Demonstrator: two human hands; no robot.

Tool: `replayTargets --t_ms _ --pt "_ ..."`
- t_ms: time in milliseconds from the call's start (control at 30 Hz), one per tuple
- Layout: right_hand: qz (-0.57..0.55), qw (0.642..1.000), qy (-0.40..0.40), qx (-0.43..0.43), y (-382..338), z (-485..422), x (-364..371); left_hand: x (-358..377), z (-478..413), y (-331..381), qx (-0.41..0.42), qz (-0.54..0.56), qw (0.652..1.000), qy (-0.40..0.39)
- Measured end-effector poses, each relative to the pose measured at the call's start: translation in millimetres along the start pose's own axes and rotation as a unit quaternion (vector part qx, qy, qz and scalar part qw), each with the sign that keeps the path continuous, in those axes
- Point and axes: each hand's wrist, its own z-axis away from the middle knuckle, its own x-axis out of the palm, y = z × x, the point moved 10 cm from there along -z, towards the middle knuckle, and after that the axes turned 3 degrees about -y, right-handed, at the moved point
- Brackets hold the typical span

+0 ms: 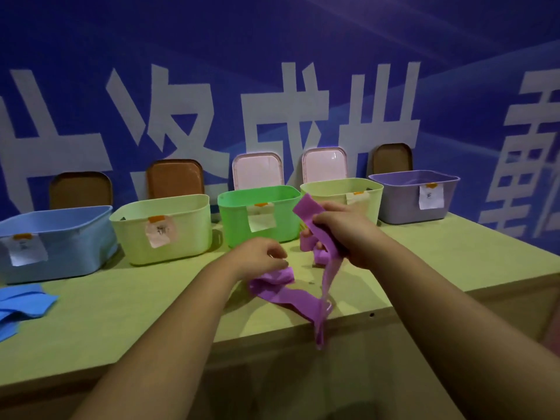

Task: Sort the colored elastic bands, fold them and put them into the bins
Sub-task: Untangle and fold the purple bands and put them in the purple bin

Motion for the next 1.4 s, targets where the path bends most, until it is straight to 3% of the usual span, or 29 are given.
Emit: replayTargets --t_ms 300,600,767,900,1200,1400 --pt "0.017 1.000 -0.008 0.000 57.0 -26.2 -0.2 25.5 -19.0 -4.3 0.022 -0.064 0.997 -0.029" --pt "0.032 0.998 0.017 -0.050 70.1 -45.5 6.2 12.6 -17.5 -4.0 0.057 -0.082 0.994 0.050" --pt "0.046 0.994 0.042 -0.089 72.7 -48.7 4.5 -1.9 -8.2 -14.1 0.046 -0.007 0.995 0.088" --pt "-0.028 0.996 0.023 -0.084 71.1 -46.5 5.4 -16.9 -2.9 -19.6 0.041 0.132 0.988 0.070" --pt "-0.138 0.986 -0.080 -0.044 60.1 -49.0 25.9 -63.5 -7.7 -6.3 0.103 0.383 0.912 0.108" --pt "-0.260 0.959 -0.100 -0.056 48.5 -74.9 39.2 -78.8 -23.7 -4.7 0.118 0.405 0.893 0.157"
